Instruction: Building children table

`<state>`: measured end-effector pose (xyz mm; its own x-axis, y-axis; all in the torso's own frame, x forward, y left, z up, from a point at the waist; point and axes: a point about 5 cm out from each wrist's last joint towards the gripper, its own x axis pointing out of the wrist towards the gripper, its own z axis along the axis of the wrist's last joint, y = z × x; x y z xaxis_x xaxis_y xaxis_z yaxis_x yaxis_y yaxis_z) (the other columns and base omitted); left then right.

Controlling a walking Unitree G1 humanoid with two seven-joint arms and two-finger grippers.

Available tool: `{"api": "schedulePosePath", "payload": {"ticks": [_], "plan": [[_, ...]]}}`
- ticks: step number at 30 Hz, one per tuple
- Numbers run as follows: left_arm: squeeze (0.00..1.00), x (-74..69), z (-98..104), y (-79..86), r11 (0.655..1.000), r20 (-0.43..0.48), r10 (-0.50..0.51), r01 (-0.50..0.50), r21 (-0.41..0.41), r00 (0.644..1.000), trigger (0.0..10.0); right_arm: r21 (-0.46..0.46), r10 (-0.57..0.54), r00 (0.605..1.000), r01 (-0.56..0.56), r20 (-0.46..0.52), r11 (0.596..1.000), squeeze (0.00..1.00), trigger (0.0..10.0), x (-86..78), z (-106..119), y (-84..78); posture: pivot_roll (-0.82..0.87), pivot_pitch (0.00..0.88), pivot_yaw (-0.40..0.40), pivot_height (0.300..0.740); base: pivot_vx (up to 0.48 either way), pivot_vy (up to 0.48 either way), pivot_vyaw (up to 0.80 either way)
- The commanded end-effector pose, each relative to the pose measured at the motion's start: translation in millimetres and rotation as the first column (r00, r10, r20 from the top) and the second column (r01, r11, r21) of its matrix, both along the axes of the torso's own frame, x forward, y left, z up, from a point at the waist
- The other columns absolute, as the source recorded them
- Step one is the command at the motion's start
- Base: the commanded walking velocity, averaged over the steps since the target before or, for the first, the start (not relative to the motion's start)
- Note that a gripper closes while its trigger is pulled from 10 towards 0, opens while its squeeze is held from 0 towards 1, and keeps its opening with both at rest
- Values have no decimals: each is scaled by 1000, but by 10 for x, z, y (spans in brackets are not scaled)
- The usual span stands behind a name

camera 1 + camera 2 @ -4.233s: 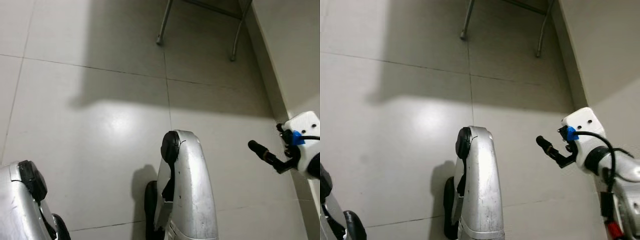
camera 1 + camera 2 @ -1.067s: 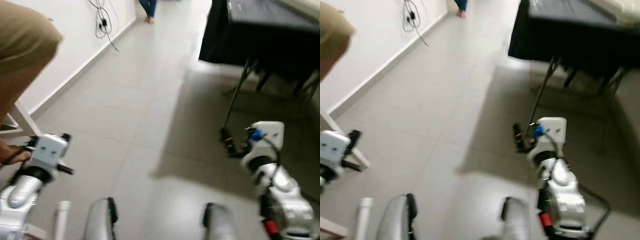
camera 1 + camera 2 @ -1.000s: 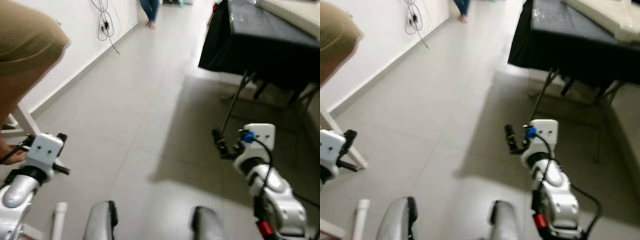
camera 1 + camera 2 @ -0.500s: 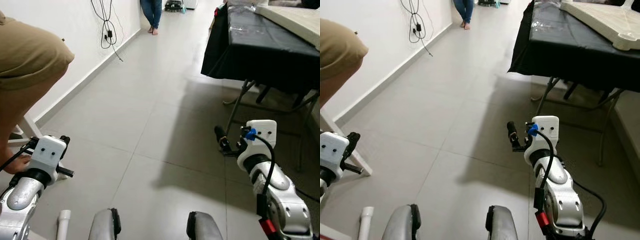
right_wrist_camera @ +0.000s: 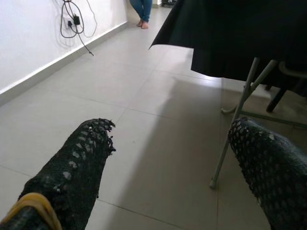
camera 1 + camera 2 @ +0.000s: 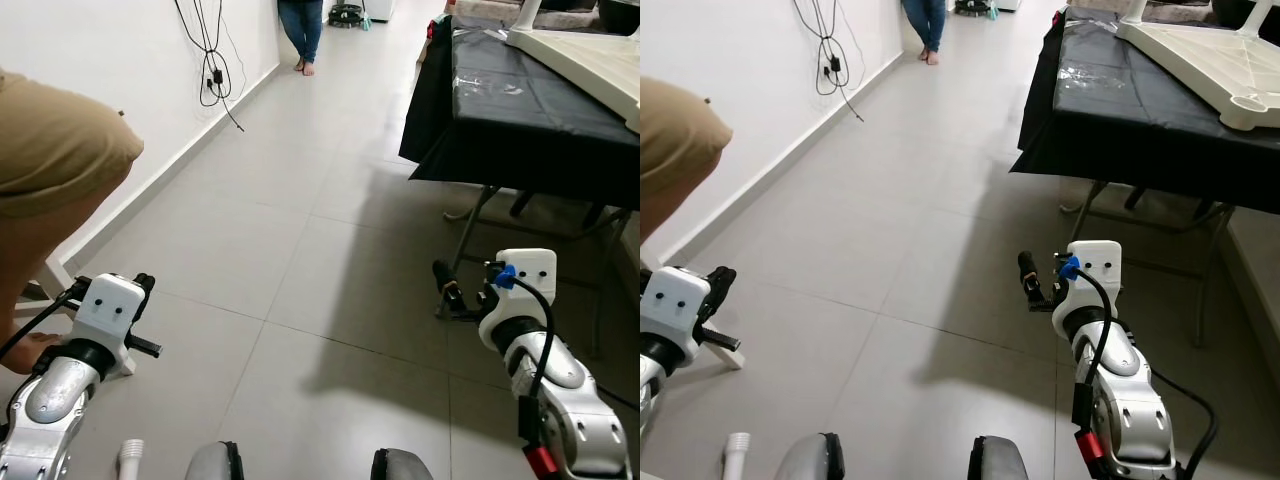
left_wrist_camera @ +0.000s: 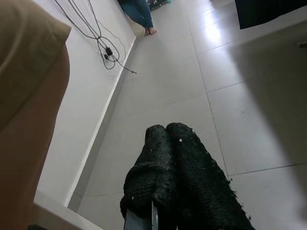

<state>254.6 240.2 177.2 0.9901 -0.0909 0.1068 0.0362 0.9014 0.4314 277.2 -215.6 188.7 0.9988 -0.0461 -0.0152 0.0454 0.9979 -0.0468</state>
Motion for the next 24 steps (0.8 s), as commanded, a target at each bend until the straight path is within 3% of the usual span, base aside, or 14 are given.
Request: {"api": "schedulePosePath", "payload": {"ticks": [1, 18, 19, 24], "plan": [[0, -15, -30, -73, 999, -21, -34, 34, 3, 999, 10000, 8, -22, 1000, 22, -8, 1000, 0, 10000, -30, -11, -33, 102, 85, -49, 640, 0, 0, 0], [0, 9, -51, -117, 998, -35, -56, 56, 9, 998, 10000, 23, -26, 1000, 26, -5, 999, 0, 10000, -21, -37, 16, 107, 56, -39, 690, 0, 0, 0], [1000, 8, -46, -113, 998, -30, -55, 55, 3, 998, 10000, 27, -24, 1000, 24, -6, 999, 0, 10000, -24, -44, 31, 108, 55, -39, 695, 0, 0, 0], [1000, 19, -13, -69, 999, -9, -47, 47, -14, 999, 10000, 37, -17, 1000, 18, -10, 999, 0, 10000, -39, -73, 72, 110, 43, -38, 715, 0, 0, 0]]}}
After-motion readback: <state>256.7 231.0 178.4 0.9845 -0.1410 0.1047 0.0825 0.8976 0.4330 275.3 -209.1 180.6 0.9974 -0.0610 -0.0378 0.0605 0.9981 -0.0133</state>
